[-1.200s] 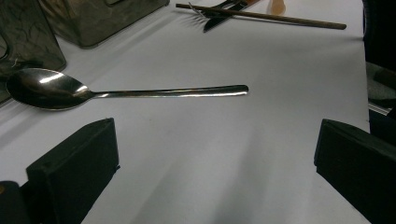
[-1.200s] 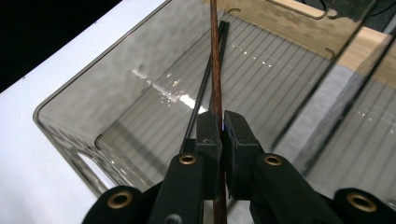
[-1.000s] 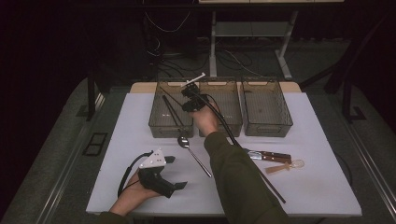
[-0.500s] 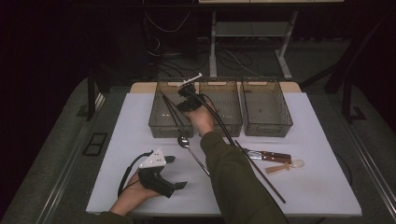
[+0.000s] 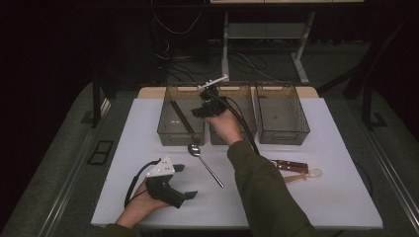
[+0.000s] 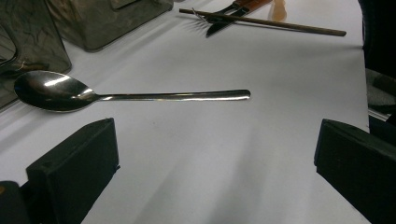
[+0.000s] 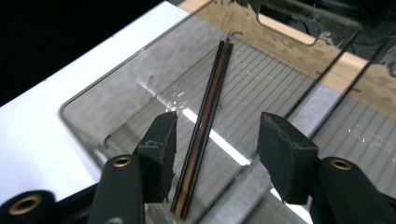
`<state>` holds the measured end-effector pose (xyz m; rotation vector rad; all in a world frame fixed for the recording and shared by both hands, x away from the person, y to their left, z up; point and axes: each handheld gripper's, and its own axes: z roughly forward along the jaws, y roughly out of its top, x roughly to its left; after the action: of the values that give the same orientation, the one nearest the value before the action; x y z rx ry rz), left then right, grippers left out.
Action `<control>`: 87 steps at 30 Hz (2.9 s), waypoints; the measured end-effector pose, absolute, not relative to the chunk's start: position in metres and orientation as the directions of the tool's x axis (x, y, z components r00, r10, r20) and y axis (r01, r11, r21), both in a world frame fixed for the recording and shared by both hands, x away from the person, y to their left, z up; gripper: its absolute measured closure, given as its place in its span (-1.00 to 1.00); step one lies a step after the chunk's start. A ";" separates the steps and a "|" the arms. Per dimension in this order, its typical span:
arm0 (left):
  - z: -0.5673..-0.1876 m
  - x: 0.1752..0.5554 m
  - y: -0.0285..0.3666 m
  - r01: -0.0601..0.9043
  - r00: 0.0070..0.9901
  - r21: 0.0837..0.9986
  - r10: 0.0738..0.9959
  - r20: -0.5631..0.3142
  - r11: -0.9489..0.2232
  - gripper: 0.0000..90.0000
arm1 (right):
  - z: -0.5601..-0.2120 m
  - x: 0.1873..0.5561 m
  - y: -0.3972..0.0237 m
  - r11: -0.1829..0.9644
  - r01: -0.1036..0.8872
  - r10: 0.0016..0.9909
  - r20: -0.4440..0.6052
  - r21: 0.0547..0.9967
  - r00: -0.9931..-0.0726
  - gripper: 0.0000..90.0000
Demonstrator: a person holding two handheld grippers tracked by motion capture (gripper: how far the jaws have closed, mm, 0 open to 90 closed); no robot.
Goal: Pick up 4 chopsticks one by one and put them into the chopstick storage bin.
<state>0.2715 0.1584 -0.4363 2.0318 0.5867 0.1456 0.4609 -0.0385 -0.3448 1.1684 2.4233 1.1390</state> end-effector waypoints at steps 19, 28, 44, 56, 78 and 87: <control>-0.437 0.272 0.159 0.357 0.870 0.842 0.471 -0.144 -0.404 -1.00 | -0.346 0.402 -0.124 0.377 0.531 0.695 0.147 0.759 -0.704 -0.35; -0.437 0.272 0.158 0.357 0.868 0.846 0.476 -0.143 -0.396 -1.00 | -0.358 0.376 -0.172 0.367 0.519 0.702 0.137 0.772 -0.699 -0.37; -0.439 0.272 0.159 0.359 0.865 0.839 0.483 -0.134 -0.410 -1.00 | -0.392 0.320 -0.242 0.347 0.556 0.719 0.166 0.755 -0.675 -0.37; -0.437 0.272 0.162 0.363 0.857 0.838 0.500 -0.128 -0.407 -1.00 | -0.410 0.272 -0.285 0.337 0.595 0.734 0.193 0.730 -0.651 -0.26; -0.437 0.272 0.161 0.361 0.860 0.836 0.494 -0.127 -0.413 -1.00 | -0.434 0.241 -0.282 0.461 0.634 0.733 0.136 0.621 -0.667 0.63; -0.438 0.271 0.161 0.364 0.856 0.833 0.502 -0.124 -0.416 -1.00 | -0.440 0.242 -0.277 0.493 0.641 0.740 0.104 0.589 -0.665 0.79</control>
<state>0.2707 0.1613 -0.4382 2.0498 0.6316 0.1769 0.2421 -0.2765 -0.4398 1.1990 2.5708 0.9091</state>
